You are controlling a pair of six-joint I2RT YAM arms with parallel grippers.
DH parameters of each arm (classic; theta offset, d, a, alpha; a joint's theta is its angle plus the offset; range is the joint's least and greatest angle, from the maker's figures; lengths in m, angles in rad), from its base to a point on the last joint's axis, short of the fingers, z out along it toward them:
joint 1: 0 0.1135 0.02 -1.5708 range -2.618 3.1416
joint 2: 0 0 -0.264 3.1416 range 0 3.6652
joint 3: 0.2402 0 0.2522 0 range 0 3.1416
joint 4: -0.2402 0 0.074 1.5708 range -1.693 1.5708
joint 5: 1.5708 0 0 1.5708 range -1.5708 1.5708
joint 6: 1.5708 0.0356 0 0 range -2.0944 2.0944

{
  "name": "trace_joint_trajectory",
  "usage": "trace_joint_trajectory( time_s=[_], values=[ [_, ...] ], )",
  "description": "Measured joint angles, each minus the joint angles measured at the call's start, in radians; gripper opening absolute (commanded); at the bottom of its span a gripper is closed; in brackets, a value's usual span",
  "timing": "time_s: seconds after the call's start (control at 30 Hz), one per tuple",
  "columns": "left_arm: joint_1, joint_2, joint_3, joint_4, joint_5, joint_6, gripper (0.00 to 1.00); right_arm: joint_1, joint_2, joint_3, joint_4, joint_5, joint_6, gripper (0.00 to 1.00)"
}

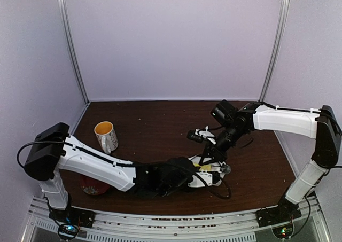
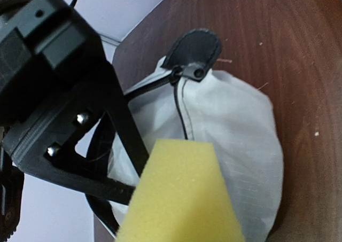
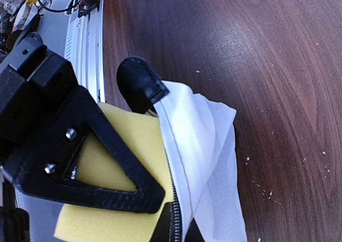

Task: Sort the hair-cutting tools
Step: Place the kit bag at the center of the board.

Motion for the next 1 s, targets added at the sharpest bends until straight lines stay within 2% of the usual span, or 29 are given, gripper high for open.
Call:
trace_joint_trajectory(
  time_s=[0.13,0.3,0.53,0.7,0.87,1.0],
  values=[
    [0.000,0.051,-0.003,0.085,-0.091,0.060,0.00,-0.004,0.018,0.019,0.000,0.001,-0.011,0.00],
    [0.007,0.159,0.079,0.079,-0.174,0.062,0.00,-0.004,0.038,0.042,-0.012,0.008,-0.014,0.00],
    [0.055,0.240,0.229,-0.105,-0.206,-0.113,0.00,-0.016,0.055,0.082,-0.009,0.025,-0.014,0.00],
    [0.084,0.239,0.240,-0.155,-0.158,-0.243,0.00,-0.024,0.062,0.099,-0.002,0.030,-0.018,0.02],
    [0.110,0.238,0.266,-0.209,-0.035,-0.321,0.00,-0.049,0.062,0.116,-0.036,0.031,-0.019,0.03],
    [0.141,0.238,0.292,-0.245,0.082,-0.378,0.00,-0.070,0.062,0.150,-0.057,0.047,-0.018,0.15]
  ],
)
